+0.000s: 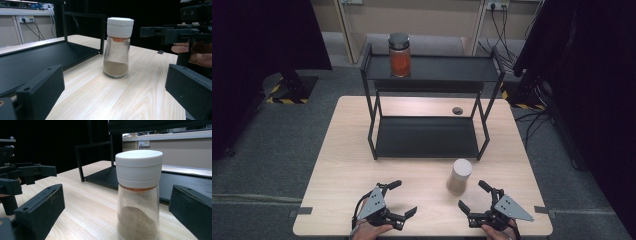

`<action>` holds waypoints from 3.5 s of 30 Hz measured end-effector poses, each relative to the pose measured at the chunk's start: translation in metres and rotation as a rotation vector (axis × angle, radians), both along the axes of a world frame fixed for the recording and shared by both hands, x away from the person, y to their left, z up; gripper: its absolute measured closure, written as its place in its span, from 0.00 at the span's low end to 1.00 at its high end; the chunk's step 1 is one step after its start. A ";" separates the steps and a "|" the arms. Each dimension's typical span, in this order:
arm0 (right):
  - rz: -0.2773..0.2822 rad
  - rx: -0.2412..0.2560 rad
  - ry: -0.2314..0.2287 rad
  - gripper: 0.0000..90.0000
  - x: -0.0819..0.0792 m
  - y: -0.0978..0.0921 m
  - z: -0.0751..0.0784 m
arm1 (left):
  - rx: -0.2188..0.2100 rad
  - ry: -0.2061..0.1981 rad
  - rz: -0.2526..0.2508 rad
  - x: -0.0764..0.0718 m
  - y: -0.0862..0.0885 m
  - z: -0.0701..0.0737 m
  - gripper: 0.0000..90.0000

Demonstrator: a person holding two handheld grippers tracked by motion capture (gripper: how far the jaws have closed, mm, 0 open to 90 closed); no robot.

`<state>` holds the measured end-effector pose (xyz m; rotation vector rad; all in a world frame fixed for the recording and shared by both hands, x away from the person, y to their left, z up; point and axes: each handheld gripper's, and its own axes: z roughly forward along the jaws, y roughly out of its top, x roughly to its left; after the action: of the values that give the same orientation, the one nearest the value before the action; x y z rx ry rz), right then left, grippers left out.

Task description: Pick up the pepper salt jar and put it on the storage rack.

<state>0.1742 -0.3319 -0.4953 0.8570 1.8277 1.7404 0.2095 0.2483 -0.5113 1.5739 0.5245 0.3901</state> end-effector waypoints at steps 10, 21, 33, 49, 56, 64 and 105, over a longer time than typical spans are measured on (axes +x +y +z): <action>-0.002 -0.002 -0.001 0.01 0.001 0.000 0.000 | 0.005 0.009 -0.002 0.000 -0.001 -0.001 0.02; -0.024 -0.012 -0.011 0.01 0.004 0.004 0.002 | 0.009 0.006 -0.002 -0.001 0.000 -0.001 0.02; -0.043 -0.041 -0.004 0.01 0.023 0.011 0.004 | 0.009 0.011 0.004 -0.002 0.001 -0.002 0.02; -0.050 -0.087 0.005 0.06 0.044 0.021 0.005 | 0.008 0.016 0.003 -0.002 0.001 -0.002 0.02; -0.056 -0.093 0.013 0.10 0.050 0.024 0.003 | 0.007 0.021 -0.003 -0.002 0.001 -0.002 0.02; -0.045 -0.097 0.017 0.18 0.057 0.027 0.003 | 0.006 0.023 0.000 -0.002 0.001 -0.002 0.02; -0.053 -0.073 0.001 0.39 0.056 0.025 0.029 | 0.005 0.020 0.010 -0.003 0.004 -0.003 0.03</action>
<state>0.2305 -0.3066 -0.4662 0.8688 1.8405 1.6312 0.2067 0.2519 -0.5147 1.5823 0.5475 0.3837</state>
